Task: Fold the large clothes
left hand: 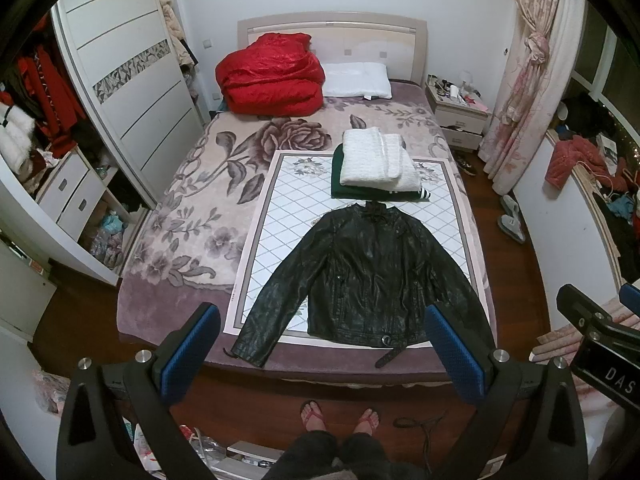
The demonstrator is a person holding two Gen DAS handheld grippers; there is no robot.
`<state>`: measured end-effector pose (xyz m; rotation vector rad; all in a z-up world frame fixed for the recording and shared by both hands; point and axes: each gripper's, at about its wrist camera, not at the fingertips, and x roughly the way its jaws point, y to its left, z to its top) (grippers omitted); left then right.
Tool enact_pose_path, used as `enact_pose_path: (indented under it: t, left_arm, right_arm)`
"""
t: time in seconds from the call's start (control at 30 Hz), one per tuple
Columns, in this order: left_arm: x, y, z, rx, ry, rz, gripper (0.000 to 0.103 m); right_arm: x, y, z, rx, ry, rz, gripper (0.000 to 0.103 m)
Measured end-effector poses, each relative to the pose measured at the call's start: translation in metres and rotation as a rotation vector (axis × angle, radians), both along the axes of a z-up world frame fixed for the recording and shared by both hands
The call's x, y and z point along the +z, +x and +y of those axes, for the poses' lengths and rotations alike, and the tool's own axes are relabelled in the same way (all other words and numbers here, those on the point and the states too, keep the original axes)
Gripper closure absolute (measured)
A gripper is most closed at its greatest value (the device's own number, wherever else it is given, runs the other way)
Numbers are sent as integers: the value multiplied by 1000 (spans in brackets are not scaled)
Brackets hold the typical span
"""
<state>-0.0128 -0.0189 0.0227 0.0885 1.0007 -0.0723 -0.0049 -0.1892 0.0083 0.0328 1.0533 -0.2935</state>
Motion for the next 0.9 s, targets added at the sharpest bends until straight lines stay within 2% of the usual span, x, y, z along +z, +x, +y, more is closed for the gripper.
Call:
enact_pose_path:
  t: [0.33,0.47,0.57,0.6,0.7,0.77,0.8,0.83,0.9]
  left_arm:
    - [6,10,-15,-7,-9,2,0]
    - [0,26,-6,-10,-17,6,0]
    - [-11,47,4,4,-2,-63,0]
    - [-18,60,3,22,23,-109,0]
    - [-45,87,3,53,81,-181,0]
    - [-78,113,-6,64,133,-206,0]
    - [-95,126,-11,63,158,-200,0]
    - [-109,131,-11,59,171,-195,0]
    - [-152,154,-26,48,218,-160,0]
  right_arm:
    - [-3,-3,0,-3,0,-2,0]
    - [15,12,3,-19,1,6,0]
    - [10,24,1,-39,11,-8,0]
    - [7,30,-5,-49,23,-33,0]
    - [-23,50,-18,-86,29,-35,0]
    - [-62,63,-38,-142,37,-12,0]
    - [-85,68,-45,-161,42,2,4]
    - [-113,75,-61,-196,55,35,20]
    - [-156,85,-87,-239,92,93,42]
